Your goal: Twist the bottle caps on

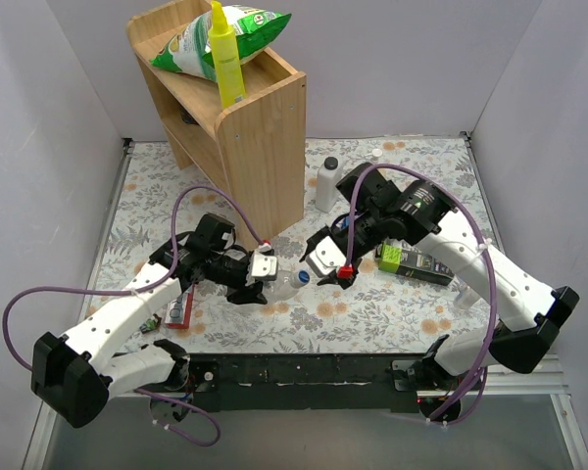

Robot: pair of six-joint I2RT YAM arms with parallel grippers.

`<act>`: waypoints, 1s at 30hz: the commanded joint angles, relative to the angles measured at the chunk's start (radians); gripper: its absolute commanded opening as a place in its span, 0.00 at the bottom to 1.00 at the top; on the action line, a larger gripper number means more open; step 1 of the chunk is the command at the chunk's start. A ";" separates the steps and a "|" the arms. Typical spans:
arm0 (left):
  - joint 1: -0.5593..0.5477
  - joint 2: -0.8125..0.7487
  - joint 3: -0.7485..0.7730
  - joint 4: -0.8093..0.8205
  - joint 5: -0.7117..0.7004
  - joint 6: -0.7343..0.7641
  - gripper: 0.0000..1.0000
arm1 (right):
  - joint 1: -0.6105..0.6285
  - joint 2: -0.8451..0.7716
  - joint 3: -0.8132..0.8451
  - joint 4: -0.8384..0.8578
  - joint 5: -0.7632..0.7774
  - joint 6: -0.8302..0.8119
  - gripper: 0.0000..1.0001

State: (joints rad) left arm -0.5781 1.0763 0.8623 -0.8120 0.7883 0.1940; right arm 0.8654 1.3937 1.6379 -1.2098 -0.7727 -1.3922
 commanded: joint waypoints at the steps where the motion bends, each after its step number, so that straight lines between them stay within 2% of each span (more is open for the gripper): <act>1: -0.002 0.013 0.060 -0.001 0.052 0.001 0.00 | 0.015 0.013 -0.007 -0.023 -0.004 -0.063 0.62; 23: -0.002 0.042 0.081 0.057 0.069 -0.068 0.00 | 0.026 0.024 -0.020 0.015 0.000 -0.097 0.54; 26: -0.002 0.042 0.084 0.069 0.075 -0.088 0.00 | 0.026 0.025 -0.021 0.019 0.004 -0.097 0.45; 27: -0.002 0.042 0.086 0.071 0.077 -0.093 0.00 | 0.026 0.025 -0.023 0.026 0.007 -0.097 0.37; 30: -0.002 0.031 0.083 0.089 0.084 -0.114 0.00 | 0.026 0.013 -0.050 0.079 0.023 -0.077 0.34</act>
State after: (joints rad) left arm -0.5808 1.1255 0.9054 -0.7769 0.8268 0.1219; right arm 0.8860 1.4147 1.6199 -1.1805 -0.7521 -1.4799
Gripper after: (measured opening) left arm 0.348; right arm 0.374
